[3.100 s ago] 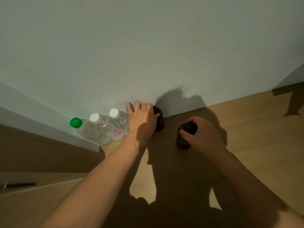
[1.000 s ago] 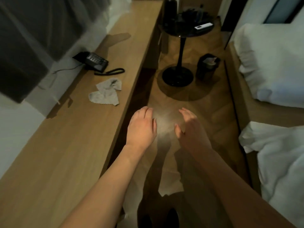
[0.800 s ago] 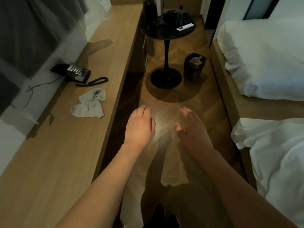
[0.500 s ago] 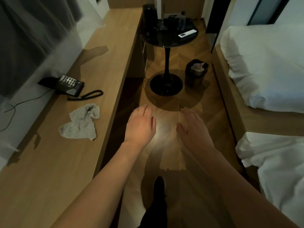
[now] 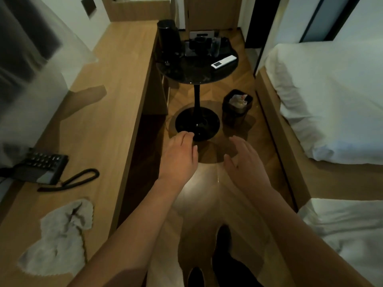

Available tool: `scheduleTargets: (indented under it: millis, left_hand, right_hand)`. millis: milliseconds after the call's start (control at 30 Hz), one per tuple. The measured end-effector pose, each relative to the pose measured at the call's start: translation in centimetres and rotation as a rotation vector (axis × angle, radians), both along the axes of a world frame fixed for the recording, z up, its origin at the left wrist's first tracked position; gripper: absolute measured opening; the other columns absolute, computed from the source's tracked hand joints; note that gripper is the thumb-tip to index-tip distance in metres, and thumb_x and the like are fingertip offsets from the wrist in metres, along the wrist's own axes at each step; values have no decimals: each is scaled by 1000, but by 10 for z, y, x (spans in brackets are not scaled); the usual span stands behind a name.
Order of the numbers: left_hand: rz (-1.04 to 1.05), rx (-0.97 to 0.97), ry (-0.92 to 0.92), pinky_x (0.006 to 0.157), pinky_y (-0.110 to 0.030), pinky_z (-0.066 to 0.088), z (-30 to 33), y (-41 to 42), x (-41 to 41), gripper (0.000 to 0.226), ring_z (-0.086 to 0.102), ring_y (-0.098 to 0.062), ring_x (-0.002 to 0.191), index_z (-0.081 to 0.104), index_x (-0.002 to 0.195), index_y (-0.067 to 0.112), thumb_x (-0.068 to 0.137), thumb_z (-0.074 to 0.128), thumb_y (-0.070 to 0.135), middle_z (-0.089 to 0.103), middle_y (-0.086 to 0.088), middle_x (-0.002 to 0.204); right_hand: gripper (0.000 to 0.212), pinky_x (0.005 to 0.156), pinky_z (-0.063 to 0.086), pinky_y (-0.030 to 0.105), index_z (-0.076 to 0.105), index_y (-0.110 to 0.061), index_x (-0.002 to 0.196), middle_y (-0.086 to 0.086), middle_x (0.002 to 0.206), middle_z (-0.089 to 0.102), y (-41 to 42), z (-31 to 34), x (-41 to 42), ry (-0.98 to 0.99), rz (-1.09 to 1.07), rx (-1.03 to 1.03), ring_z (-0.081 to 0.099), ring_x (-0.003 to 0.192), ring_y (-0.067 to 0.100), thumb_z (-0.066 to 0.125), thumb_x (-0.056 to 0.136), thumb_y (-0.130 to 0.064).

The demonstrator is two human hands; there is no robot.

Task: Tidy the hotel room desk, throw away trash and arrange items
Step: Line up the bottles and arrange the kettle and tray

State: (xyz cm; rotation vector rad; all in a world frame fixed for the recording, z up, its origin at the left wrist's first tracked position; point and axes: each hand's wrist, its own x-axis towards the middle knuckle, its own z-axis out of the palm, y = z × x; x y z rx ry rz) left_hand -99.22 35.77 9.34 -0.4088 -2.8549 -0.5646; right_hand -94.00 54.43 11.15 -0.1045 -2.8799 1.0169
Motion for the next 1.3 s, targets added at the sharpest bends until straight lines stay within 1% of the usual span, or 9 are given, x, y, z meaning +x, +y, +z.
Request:
scheduleTargets:
  millis: [133, 267, 400, 567, 700, 900, 1067, 1200, 1300]
  left_hand:
    - [37, -9, -6, 104, -32, 47, -8, 27, -81, 39, 56, -20, 124, 54, 139, 13, 103, 54, 27, 59, -6, 135]
    - [48, -12, 8, 102, -35, 51, -4, 58, -165, 38, 58, -20, 121, 55, 136, 11, 101, 56, 26, 60, -6, 132]
    - [82, -18, 22, 102, -33, 51, 1, 79, -244, 38, 58, -17, 119, 55, 135, 13, 101, 55, 28, 59, -4, 130]
    - [112, 18, -6, 103, -32, 50, -4, 91, -327, 37, 55, -14, 121, 54, 136, 16, 102, 51, 31, 57, 0, 132]
    - [131, 31, -38, 106, -26, 44, -14, 98, -407, 38, 53, -12, 124, 53, 138, 17, 103, 51, 31, 56, 2, 135]
    - [145, 91, -91, 109, -27, 39, -13, 102, -538, 44, 48, -14, 133, 49, 144, 15, 104, 50, 31, 51, 0, 144]
    - [127, 194, -141, 106, -25, 38, -6, 124, -631, 43, 47, -14, 133, 48, 144, 16, 104, 51, 31, 50, 1, 144]
    - [76, 235, -176, 106, -20, 31, -6, 150, -689, 42, 45, -14, 135, 48, 144, 15, 104, 52, 29, 50, 1, 144]
    - [64, 256, -207, 110, -26, 35, -8, 172, -728, 42, 45, -16, 136, 49, 143, 12, 104, 53, 27, 50, -2, 145]
  right_hand:
    - [54, 114, 31, 30, 38, -20, 148, -2, 151, 42, 32, -17, -84, -27, 20, -24, 37, 140, 12, 57, 98, -26]
    - [55, 108, 26, 22, 38, -19, 148, -2, 150, 44, 61, -12, -176, -30, 37, -41, 38, 140, 11, 58, 98, -24]
    - [55, 110, 27, 22, 42, -16, 147, 1, 149, 47, 82, -2, -257, -7, 42, -32, 39, 139, 12, 61, 96, -21]
    - [55, 109, 25, 22, 38, -19, 149, -1, 151, 43, 99, -4, -349, -32, 46, -35, 37, 140, 11, 57, 98, -25]
    - [54, 107, 23, 20, 39, -21, 148, -4, 150, 43, 105, -17, -429, -49, 22, -26, 36, 139, 9, 58, 98, -26]
    - [56, 112, 24, 24, 37, -21, 150, -3, 153, 40, 116, -18, -549, -117, 18, 20, 34, 142, 11, 57, 98, -25]
    - [59, 114, 37, 34, 35, -23, 151, -3, 154, 38, 133, -18, -632, -146, 9, 58, 39, 139, 14, 59, 97, -26]
    - [58, 113, 28, 27, 37, -21, 149, -2, 151, 41, 159, -32, -688, -197, 37, 90, 36, 140, 14, 61, 96, -22]
    - [56, 113, 30, 30, 41, -17, 147, 1, 148, 45, 183, -49, -729, -244, 69, 131, 39, 138, 18, 62, 94, -21]
